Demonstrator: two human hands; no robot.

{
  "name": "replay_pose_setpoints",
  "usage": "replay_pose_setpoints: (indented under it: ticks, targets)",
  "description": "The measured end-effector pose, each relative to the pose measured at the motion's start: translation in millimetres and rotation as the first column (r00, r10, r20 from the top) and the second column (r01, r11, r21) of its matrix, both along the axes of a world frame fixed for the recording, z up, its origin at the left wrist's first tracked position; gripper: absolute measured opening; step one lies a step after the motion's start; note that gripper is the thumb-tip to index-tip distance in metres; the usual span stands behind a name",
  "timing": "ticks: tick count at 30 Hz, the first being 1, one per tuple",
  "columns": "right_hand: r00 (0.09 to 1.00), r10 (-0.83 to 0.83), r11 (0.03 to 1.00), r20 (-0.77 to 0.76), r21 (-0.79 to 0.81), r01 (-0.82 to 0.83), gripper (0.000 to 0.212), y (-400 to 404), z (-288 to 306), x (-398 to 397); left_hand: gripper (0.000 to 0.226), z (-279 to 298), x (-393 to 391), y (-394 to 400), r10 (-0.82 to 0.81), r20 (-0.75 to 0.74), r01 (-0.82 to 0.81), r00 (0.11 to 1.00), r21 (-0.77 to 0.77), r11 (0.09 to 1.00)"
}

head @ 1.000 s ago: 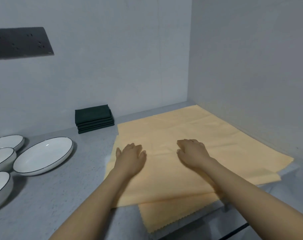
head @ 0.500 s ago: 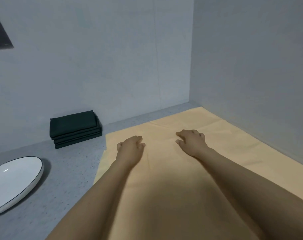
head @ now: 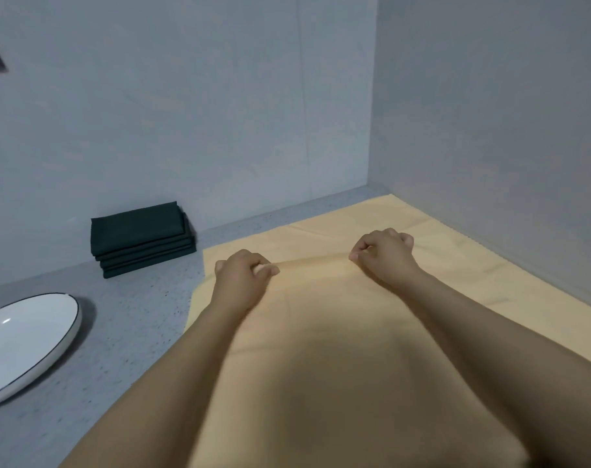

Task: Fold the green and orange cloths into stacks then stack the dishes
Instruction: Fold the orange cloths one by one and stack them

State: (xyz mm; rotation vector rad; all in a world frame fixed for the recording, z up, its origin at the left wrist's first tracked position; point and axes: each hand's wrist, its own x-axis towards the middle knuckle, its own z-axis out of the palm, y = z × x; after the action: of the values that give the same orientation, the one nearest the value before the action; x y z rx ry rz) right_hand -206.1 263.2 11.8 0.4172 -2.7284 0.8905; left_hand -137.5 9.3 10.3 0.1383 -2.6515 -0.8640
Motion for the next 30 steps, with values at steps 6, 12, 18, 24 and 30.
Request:
replay_pose_setpoints:
  ticks: [6, 12, 18, 24, 30]
  targets:
    - [0.982, 0.073, 0.997, -0.174, 0.031, -0.069, 0.014, 27.0, 26.2, 43.5, 0.018, 33.6, 50.8, -5.3, -0.02, -0.081, 0.019, 0.996, -0.012, 1.0]
    - [0.951, 0.089, 0.996, -0.295, 0.029, -0.084, 0.005, 45.4, 34.0, 125.1, 0.029, 37.6, 127.9, -2.6, -0.126, -0.187, 0.128, 0.974, 0.001, 0.992]
    - [0.919, 0.168, 0.985, -0.356, 0.088, -0.146, 0.005, 72.6, 6.7, 200.8, 0.008, 9.5, 206.4, 10.7, -0.17, -0.19, 0.142, 0.967, -0.152, 0.978]
    - [0.909, 0.17, 0.984, -0.381, 0.026, -0.173, 0.026, 81.8, -23.7, 240.1, 0.04, -17.4, 246.7, 20.6, -0.164, -0.207, 0.117, 0.965, -0.221, 0.968]
    - [0.92, 0.126, 0.987, -0.372, -0.046, -0.154, 0.028, 85.0, -40.6, 253.6, 0.038, -26.5, 260.9, 29.3, -0.151, -0.222, 0.106, 0.963, -0.205, 0.973]
